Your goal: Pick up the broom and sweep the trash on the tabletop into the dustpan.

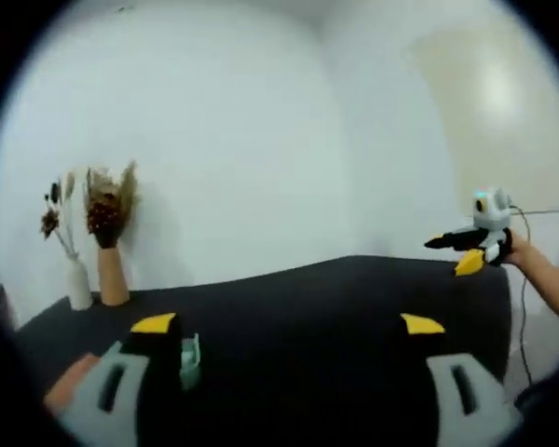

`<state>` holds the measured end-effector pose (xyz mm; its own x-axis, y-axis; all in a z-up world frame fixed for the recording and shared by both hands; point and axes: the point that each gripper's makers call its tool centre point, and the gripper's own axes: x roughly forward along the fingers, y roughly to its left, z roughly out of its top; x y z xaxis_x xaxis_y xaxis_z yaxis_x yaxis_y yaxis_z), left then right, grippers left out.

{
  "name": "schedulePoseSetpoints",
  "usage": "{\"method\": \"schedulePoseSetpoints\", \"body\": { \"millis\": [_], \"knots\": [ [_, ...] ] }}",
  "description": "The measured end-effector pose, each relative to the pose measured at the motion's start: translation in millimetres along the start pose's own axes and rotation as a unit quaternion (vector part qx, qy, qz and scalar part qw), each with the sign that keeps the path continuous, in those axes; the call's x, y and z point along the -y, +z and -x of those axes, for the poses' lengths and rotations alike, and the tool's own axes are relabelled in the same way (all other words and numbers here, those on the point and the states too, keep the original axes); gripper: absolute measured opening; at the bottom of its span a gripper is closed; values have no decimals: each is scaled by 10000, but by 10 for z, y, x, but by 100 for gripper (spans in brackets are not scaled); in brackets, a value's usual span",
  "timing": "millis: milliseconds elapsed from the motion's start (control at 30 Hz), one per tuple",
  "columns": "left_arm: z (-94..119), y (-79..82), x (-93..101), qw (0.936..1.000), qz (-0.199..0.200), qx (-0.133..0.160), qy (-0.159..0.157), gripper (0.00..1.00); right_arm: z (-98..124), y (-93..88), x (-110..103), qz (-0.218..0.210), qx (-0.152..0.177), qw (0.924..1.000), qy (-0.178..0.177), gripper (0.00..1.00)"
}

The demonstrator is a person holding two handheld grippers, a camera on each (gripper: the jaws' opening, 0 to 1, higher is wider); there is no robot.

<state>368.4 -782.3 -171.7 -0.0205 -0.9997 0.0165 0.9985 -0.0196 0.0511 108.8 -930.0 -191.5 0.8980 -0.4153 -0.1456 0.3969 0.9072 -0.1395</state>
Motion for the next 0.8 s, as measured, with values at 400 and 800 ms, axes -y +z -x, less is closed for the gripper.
{"method": "schedulePoseSetpoints", "body": {
  "millis": [400, 800],
  "knots": [
    [333, -76, -282, 9992, 226, 305, -99, 95, 168, -199, 132, 57, 20, 9999, -111, 97],
    [389, -303, -421, 9989, 315, 301, -148, 95, 198, -376, 148, -34, 27, 9999, -107, 94]
  ]
}}
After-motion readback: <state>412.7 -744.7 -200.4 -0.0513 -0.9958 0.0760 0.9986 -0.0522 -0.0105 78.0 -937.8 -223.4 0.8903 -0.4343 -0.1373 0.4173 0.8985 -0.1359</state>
